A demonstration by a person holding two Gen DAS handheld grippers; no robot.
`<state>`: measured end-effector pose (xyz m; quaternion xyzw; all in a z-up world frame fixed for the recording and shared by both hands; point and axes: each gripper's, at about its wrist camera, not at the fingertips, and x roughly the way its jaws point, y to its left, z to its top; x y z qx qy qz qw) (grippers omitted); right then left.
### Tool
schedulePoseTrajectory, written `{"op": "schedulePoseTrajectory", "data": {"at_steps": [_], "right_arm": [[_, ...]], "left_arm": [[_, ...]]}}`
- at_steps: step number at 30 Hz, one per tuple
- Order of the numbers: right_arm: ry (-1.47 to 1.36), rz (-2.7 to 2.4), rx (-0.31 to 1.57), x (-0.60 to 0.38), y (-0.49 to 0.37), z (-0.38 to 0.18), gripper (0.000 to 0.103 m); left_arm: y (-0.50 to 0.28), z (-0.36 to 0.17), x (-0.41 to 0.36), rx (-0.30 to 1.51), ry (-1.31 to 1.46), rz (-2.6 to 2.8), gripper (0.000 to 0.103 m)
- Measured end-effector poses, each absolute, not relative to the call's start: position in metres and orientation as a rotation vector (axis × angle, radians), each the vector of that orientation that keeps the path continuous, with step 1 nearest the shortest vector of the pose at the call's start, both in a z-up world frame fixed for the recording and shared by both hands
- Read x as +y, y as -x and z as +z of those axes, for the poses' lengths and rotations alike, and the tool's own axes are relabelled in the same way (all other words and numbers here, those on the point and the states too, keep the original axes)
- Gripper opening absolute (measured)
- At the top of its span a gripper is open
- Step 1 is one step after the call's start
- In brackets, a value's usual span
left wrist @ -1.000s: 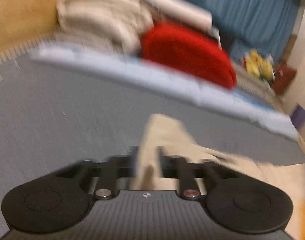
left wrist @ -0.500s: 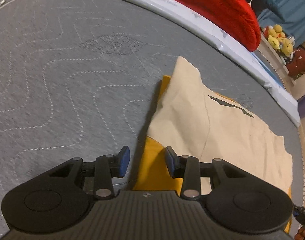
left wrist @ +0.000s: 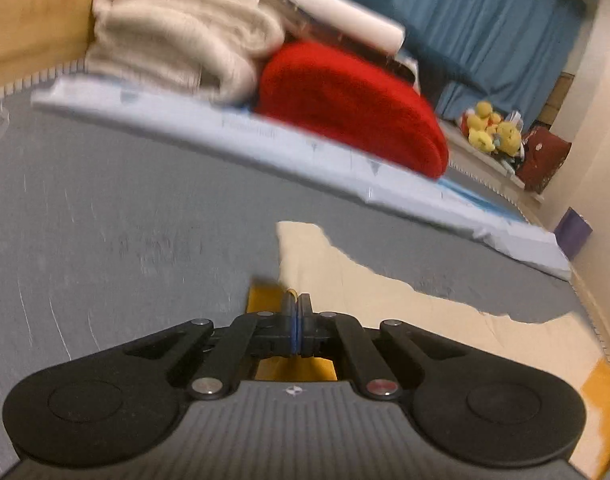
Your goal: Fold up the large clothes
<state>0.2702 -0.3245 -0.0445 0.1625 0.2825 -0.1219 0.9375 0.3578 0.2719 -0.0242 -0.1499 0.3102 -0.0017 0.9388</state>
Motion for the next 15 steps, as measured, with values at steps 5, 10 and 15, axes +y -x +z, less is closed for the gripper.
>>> {"op": "schedulePoseTrajectory", "data": {"at_steps": [5,10,15], "right_arm": [[-0.337,-0.294,0.745,-0.329,-0.284,-0.068,0.013],[-0.260,-0.242,0.800,-0.328,-0.272,-0.069,0.017],[-0.176,-0.152,1.036,-0.323,-0.263,-0.099,0.017]], "left_arm": [[-0.368,-0.046,0.264,0.815,0.220,0.065,0.033],[-0.349,-0.044,0.257,0.825,0.164,-0.095,0.035],[-0.341,-0.084,0.233,1.061,-0.006,-0.275,0.040]]}}
